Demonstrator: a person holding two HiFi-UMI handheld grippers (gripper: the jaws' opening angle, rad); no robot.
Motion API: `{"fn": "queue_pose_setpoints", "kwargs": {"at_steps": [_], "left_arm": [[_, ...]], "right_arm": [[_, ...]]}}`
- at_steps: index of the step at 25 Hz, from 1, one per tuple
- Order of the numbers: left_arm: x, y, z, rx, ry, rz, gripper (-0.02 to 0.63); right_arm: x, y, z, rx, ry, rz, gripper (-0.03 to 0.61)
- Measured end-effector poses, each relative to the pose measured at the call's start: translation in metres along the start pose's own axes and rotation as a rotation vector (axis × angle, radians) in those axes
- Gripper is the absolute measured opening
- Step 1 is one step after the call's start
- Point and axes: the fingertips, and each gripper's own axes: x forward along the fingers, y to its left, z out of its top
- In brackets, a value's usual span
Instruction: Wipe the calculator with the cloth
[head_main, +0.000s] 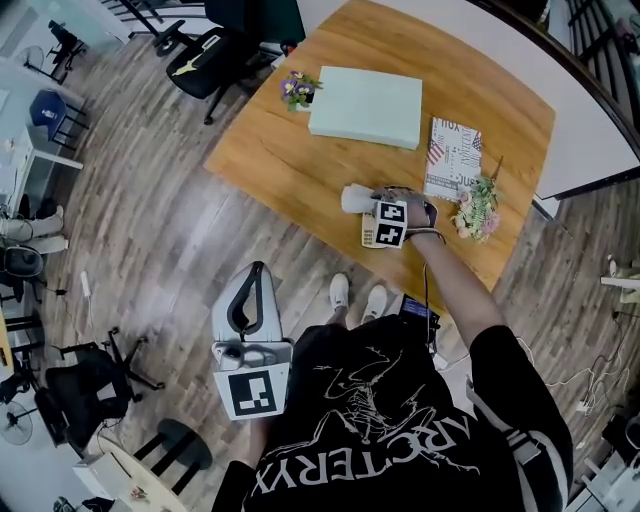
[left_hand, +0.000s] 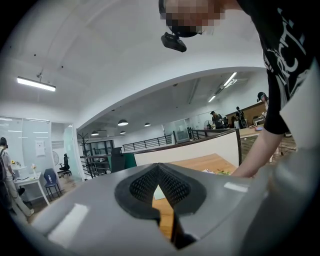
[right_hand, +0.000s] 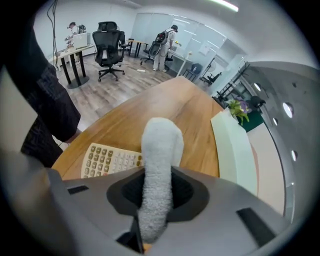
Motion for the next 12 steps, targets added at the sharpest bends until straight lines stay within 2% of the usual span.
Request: {"fn": "queue_pose_setpoints", "kwargs": {"at_steps": [6,12], "left_arm": [[0.001,-0.006,0.002,0.000,-0.009,-0.021,0.009],[0.004,-0.004,0.003,-0.007,-0.031,-0.033,0.009]], "right_arm": [[-0.003,0.004,0.001,0.013,-0.005,0.013,0.091],[-0.013,0.027,0.005,0.005,-0.018,0.041,0.091]]}}
